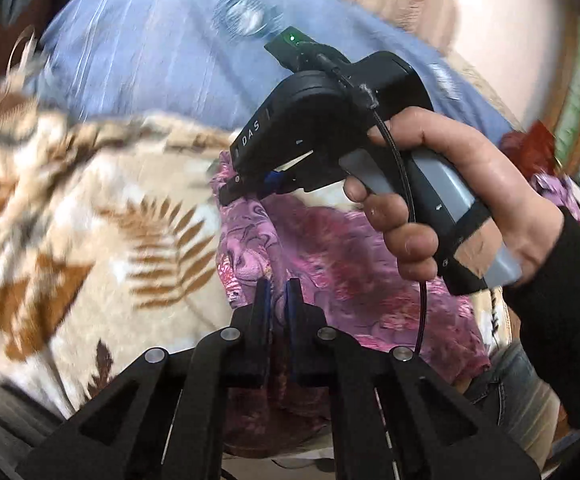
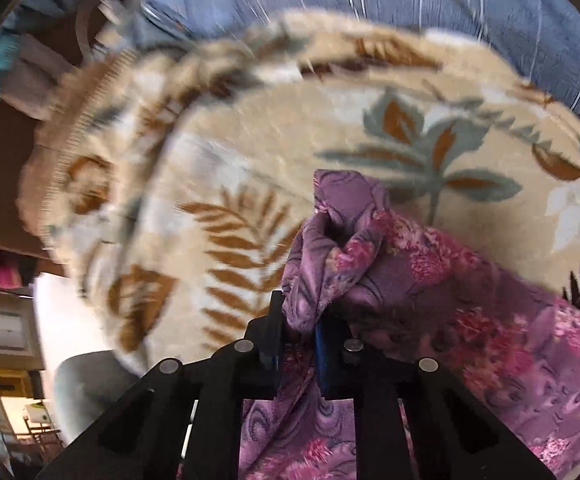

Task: Fold small clothes

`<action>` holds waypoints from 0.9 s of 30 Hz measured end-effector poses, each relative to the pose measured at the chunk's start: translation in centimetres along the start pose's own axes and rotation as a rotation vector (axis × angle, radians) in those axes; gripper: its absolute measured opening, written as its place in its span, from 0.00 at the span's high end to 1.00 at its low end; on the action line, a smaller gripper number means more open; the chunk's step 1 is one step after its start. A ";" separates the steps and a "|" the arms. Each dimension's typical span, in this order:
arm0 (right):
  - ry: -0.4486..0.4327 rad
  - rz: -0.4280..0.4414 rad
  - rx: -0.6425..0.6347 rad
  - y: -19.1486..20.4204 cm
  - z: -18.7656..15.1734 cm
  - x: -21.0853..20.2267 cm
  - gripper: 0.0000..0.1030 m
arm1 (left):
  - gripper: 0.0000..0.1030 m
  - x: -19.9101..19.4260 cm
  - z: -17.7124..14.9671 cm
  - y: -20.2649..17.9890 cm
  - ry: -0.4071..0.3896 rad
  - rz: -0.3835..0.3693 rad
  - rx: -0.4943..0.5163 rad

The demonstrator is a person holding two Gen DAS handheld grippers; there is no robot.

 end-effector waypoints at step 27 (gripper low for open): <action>-0.379 0.385 0.463 -28.8 -17.9 -12.0 0.91 | 0.96 8.6 0.4 -24.0 0.346 -0.392 0.192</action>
Point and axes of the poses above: each gripper's, at about its wrist camera, not at the fingertips, and x roughly the way its jaws point, y to its left, z to its top, the point moved 6 cm from there along x, roughly the way its jaws point, and after that the axes turned 9 degrees about y, right-handed, at the moved point
